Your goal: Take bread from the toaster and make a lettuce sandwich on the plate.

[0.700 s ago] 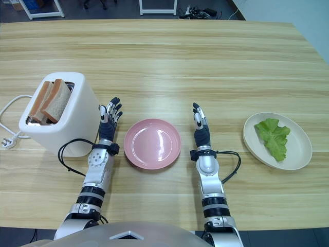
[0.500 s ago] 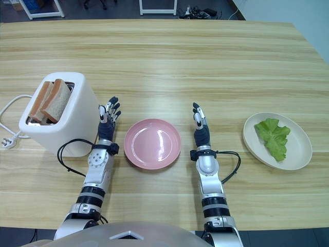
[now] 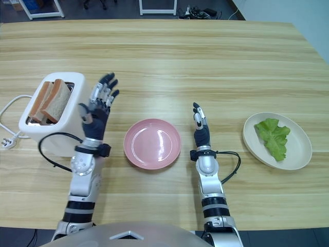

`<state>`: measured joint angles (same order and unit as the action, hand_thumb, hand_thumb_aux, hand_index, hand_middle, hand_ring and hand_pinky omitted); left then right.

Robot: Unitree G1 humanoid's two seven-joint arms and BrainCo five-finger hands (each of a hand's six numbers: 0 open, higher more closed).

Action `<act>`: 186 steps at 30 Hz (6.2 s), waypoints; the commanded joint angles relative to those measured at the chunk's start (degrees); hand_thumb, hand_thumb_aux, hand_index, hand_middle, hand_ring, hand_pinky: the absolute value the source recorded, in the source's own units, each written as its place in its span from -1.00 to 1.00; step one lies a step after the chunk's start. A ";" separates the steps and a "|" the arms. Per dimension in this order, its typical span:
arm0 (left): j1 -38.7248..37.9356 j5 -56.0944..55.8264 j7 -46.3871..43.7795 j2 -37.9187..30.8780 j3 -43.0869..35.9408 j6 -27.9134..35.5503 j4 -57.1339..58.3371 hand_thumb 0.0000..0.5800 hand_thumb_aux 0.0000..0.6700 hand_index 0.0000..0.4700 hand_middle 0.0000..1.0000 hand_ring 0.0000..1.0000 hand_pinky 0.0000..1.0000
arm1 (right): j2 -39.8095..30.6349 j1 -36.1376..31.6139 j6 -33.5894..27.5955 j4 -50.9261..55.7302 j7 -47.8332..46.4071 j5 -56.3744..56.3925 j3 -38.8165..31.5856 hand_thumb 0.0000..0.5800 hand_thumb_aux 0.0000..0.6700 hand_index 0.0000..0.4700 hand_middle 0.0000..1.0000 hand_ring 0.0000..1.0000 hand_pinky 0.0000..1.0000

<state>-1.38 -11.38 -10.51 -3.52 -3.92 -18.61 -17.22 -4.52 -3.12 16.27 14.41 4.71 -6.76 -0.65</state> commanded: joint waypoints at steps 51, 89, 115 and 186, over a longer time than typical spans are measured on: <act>-11.65 55.07 20.16 -22.18 22.12 30.43 -7.16 -1.00 -1.00 -1.00 -1.00 -1.00 -1.00 | -0.01 0.54 -1.66 4.81 1.45 -1.34 -0.17 -1.00 -1.00 -1.00 -1.00 -1.00 -1.00; -14.10 53.22 14.29 -18.43 17.38 32.38 -5.43 0.54 0.04 0.04 -1.00 -1.00 -1.00 | -0.43 0.09 -1.93 6.24 2.00 -0.94 0.60 -1.00 -1.00 -1.00 -1.00 -1.00 -1.00; -15.60 62.71 11.45 -26.33 15.84 33.04 -6.25 0.65 0.16 0.16 -1.00 -1.00 -1.00 | -0.17 0.39 -1.80 6.64 2.41 -0.87 1.12 -1.00 -1.00 -1.00 -1.00 -1.00 -1.00; 1.83 61.86 23.23 -15.10 -16.87 19.08 7.57 -1.00 -1.00 -1.00 -1.00 -1.00 -1.00 | -0.41 -1.00 -2.48 8.51 2.33 -1.22 0.82 -1.00 -1.00 -1.00 -1.00 -1.00 -1.00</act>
<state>0.42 44.44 8.86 -18.06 -20.31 -0.45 -7.53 -4.91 -5.25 15.24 22.76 7.28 -7.92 0.19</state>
